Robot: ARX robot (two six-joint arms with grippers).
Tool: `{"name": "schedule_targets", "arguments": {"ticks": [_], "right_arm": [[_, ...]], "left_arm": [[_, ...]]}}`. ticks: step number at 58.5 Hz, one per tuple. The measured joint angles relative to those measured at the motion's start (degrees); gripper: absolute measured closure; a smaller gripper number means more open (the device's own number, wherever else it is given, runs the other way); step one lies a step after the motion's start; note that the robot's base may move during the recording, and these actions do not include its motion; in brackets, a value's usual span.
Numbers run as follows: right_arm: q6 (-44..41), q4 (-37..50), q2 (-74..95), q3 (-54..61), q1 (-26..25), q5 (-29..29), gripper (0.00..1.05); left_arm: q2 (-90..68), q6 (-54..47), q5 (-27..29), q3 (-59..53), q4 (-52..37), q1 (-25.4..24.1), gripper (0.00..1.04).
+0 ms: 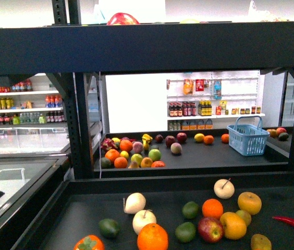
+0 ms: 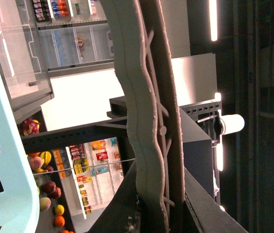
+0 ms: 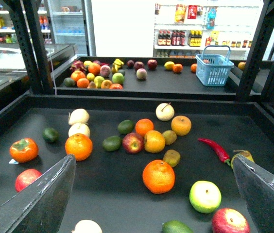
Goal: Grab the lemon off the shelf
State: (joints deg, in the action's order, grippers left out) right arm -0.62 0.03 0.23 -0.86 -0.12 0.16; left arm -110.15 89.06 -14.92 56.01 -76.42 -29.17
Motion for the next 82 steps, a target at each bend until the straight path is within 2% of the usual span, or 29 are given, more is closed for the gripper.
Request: {"name": "schedule_targets", "arguments": {"ticks": [34,41,43,48,63,71,82], "right_arm": [[0.0,0.0,0.0,0.0,0.0,0.0,0.07],[0.0,0.0,0.0,0.0,0.0,0.0,0.07],[0.0,0.0,0.0,0.0,0.0,0.0,0.07],[0.0,0.0,0.0,0.0,0.0,0.0,0.07],[0.0,0.0,0.0,0.0,0.0,0.0,0.07],[0.0,0.0,0.0,0.0,0.0,0.0,0.07],[0.0,0.0,0.0,0.0,0.0,0.0,0.07]], "left_arm": [[-6.1,0.1,-1.6,0.1,-3.1,-1.0,0.94],[-6.2,-0.9,-1.6,0.0,-3.2,-1.0,0.76],[-6.2,-1.5,-1.6,0.0,-3.2,-1.0,0.67],[-6.1,-3.1,-1.7,0.0,-2.2,-1.1,0.53],[-3.0,-7.9,-1.9,-0.5,8.6,-1.7,0.08],[0.9,-10.4,-1.8,-0.5,16.6,-2.3,0.08],[6.8,-16.7,-2.1,-0.5,33.2,-2.6,0.08]]}}
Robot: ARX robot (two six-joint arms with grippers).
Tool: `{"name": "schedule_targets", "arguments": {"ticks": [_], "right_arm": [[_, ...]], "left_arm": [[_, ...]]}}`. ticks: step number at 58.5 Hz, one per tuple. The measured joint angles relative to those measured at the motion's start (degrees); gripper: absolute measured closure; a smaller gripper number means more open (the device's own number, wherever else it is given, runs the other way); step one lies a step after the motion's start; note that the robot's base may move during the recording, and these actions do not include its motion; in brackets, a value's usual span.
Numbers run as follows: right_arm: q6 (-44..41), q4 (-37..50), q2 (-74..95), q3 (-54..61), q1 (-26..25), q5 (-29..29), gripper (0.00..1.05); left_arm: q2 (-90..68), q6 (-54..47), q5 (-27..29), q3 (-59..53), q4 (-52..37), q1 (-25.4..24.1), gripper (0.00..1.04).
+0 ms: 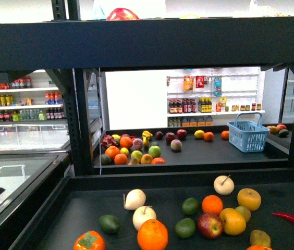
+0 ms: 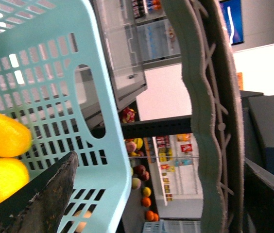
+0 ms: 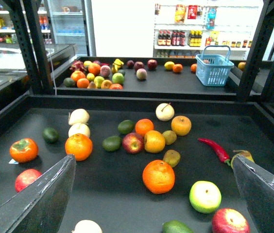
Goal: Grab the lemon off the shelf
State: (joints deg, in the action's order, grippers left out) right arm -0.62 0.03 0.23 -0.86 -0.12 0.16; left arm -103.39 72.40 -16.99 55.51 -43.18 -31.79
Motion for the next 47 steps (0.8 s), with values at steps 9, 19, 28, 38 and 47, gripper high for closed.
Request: {"name": "schedule_targets", "arguments": {"ticks": [9,19,28,38,47], "right_arm": [[0.0,0.0,0.0,0.0,0.0,0.0,0.07],[0.0,0.0,0.0,0.0,0.0,0.0,0.07],[0.0,0.0,0.0,0.0,0.0,0.0,0.07],[0.0,0.0,0.0,0.0,0.0,0.0,0.07],[0.0,0.0,0.0,0.0,0.0,0.0,0.07]], "left_arm": [[6.5,-8.8,3.7,0.0,11.4,-0.3,0.08],[14.1,-20.6,6.8,0.9,24.1,-0.5,0.08],[21.5,-31.2,8.3,0.8,30.1,-0.2,0.08],[37.9,-45.9,10.1,-5.4,39.8,4.1,0.08],[57.7,-62.2,1.0,-17.8,38.5,10.9,0.25]]}}
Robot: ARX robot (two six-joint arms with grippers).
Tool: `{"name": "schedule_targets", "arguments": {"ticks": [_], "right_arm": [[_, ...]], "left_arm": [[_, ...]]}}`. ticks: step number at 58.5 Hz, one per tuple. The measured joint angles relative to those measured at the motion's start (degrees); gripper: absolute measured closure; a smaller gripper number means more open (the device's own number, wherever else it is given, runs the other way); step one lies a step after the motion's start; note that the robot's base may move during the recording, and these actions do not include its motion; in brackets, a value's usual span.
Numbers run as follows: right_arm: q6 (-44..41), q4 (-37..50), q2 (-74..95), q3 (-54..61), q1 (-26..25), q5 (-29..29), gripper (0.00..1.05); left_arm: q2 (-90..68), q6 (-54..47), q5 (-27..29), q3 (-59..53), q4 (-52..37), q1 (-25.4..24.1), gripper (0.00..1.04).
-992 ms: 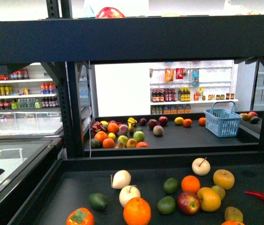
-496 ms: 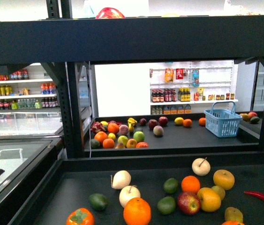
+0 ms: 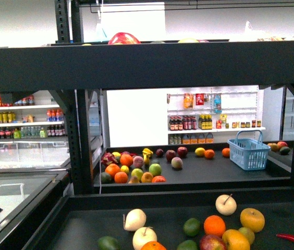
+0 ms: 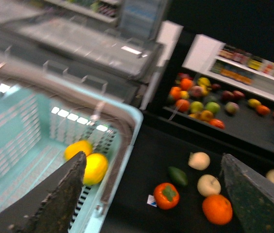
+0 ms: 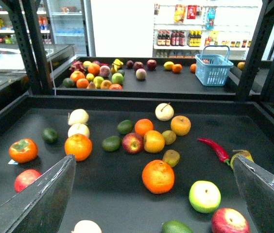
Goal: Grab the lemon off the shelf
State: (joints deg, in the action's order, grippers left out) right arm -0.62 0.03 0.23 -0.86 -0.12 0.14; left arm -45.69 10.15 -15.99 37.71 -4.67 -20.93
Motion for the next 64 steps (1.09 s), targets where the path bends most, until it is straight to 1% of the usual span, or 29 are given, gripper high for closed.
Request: {"name": "schedule_targets", "arguments": {"ticks": [1,2,5,7,8,10,11,15,16,20,21,22,41,64], "right_arm": [[0.0,0.0,0.0,0.0,0.0,0.0,0.07],[0.0,0.0,0.0,0.0,0.0,0.1,0.07],[0.0,0.0,0.0,0.0,0.0,0.0,0.07],[0.0,0.0,0.0,0.0,0.0,0.0,0.07],[0.0,0.0,0.0,0.0,0.0,0.0,0.07],[0.0,0.0,0.0,0.0,0.0,0.0,0.07],[0.0,0.0,0.0,0.0,0.0,0.0,0.07],[0.0,0.0,0.0,0.0,0.0,0.1,0.07],[0.0,0.0,0.0,0.0,0.0,0.0,0.07],[0.0,0.0,0.0,0.0,0.0,0.0,0.07],[0.0,0.0,0.0,0.0,0.0,0.0,0.07],[0.0,0.0,0.0,0.0,0.0,0.0,0.07],[0.0,0.0,0.0,0.0,0.0,0.0,0.07],[0.0,0.0,0.0,0.0,0.0,0.0,0.07]], "left_arm": [[3.1,-1.4,0.8,-1.9,0.9,1.6,0.29],[7.9,-3.7,2.8,-4.6,3.1,4.7,0.34],[17.3,-6.2,10.5,-9.5,8.6,12.5,0.45],[23.1,-7.3,13.6,-12.4,11.1,17.0,0.52],[24.4,-7.5,13.9,-13.0,11.2,17.8,0.54],[28.3,-8.2,14.5,-15.2,11.2,19.7,0.61],[30.2,-8.5,14.9,-16.4,10.9,20.2,0.66],[33.2,-9.0,16.0,-19.9,9.6,20.5,0.84],[33.4,-9.1,16.0,-20.3,9.5,20.6,0.85],[34.6,-9.2,16.0,-23.0,8.8,20.7,0.99],[34.8,-9.2,16.0,-23.2,8.6,20.7,1.01],[35.1,-9.2,15.9,-23.8,8.4,20.7,1.02],[39.5,-9.5,15.9,-30.4,6.2,20.7,1.02],[42.4,-9.5,15.9,-34.0,5.4,20.7,1.02]]}}
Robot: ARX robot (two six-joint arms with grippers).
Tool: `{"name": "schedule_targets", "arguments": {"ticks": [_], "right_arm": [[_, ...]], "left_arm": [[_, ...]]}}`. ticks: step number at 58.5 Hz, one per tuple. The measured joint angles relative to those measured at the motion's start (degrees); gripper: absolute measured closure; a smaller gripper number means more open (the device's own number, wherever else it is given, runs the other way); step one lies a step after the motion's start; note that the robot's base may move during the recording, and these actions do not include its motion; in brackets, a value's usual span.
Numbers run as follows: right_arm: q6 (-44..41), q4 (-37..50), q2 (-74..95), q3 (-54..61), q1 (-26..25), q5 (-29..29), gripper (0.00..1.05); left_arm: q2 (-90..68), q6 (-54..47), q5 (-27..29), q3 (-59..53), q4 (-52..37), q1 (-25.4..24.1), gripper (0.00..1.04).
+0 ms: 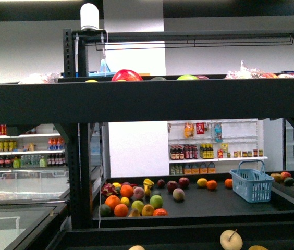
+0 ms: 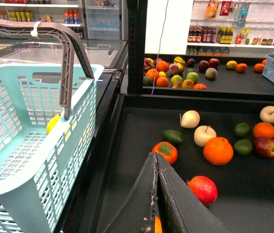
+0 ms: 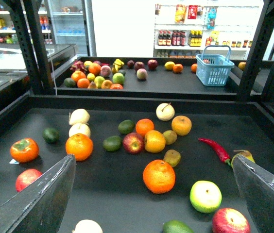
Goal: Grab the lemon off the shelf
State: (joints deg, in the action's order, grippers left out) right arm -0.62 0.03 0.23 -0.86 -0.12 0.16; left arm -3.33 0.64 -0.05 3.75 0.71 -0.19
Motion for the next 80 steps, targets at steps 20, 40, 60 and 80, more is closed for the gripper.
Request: {"name": "schedule_targets", "arguments": {"ticks": [20,40,60,80], "right_arm": [[0.0,0.0,0.0,0.0,0.0,0.0,0.07],[0.0,0.0,0.0,0.0,0.0,0.0,0.07],[0.0,0.0,0.0,0.0,0.0,0.0,0.07],[0.0,0.0,0.0,0.0,0.0,0.0,0.07]], "left_arm": [[3.0,0.0,0.0,-3.0,-0.4,0.0,1.02],[3.0,0.0,0.0,-3.0,-0.4,0.0,0.61],[3.0,-0.1,0.0,-3.0,-0.4,0.0,0.08],[3.0,-0.1,0.0,-3.0,-0.4,0.0,0.08]]}}
